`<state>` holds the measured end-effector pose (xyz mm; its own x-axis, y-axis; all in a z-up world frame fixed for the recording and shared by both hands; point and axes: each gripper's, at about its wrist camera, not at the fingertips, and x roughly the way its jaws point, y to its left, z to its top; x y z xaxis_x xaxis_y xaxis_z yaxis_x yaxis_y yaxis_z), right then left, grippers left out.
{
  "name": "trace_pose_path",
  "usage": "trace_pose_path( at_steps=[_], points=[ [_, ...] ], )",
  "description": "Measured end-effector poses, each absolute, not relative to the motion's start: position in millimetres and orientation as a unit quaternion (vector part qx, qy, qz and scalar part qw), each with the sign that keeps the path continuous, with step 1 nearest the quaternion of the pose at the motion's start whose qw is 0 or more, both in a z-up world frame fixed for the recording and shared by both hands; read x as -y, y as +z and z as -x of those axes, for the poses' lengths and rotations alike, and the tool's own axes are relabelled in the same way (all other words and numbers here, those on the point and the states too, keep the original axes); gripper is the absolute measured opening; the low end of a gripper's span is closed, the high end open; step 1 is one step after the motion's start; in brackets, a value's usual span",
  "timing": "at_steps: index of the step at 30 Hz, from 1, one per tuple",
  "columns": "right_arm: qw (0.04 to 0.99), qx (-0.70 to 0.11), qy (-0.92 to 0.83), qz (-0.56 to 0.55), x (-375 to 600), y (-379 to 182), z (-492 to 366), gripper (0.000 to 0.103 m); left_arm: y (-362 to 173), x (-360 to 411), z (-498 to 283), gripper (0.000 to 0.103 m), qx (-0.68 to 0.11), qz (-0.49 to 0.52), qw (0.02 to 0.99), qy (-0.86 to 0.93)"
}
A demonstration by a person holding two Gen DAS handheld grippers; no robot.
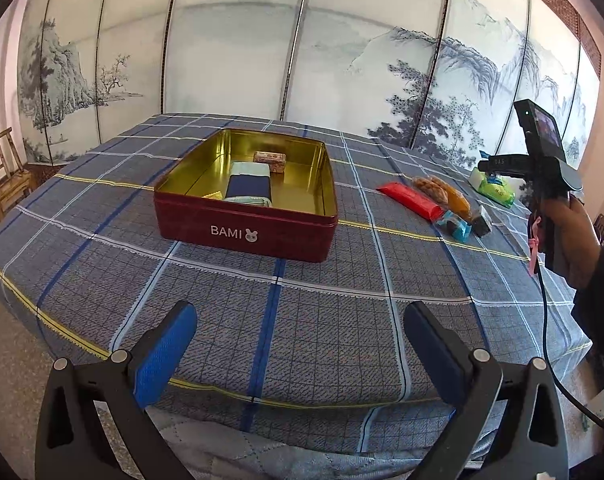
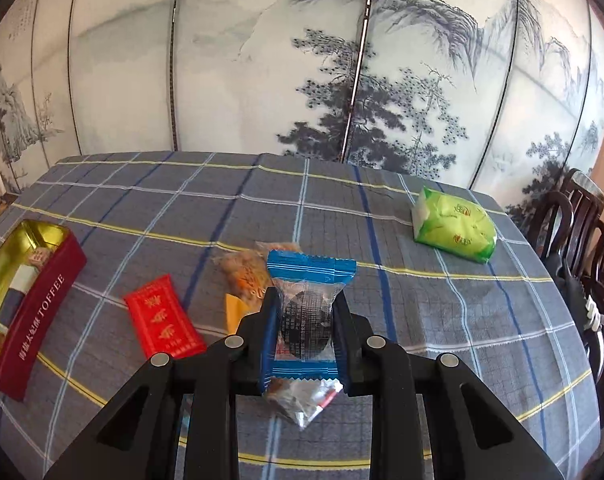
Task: Organize snacks
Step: 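Carry the blue-ended packet with the right gripper over the gold tin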
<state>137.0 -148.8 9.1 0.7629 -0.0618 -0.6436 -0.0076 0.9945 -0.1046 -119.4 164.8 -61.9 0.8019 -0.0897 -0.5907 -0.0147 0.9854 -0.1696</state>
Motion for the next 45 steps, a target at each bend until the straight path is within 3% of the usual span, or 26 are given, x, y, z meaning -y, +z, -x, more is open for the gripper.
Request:
trace_pose_path(
  at_steps=[45],
  points=[
    [0.924, -0.349, 0.107, 0.117, -86, 0, -151, 0.026, -78, -214, 137, 0.102, -0.342, 0.106, 0.933, 0.044]
  ],
)
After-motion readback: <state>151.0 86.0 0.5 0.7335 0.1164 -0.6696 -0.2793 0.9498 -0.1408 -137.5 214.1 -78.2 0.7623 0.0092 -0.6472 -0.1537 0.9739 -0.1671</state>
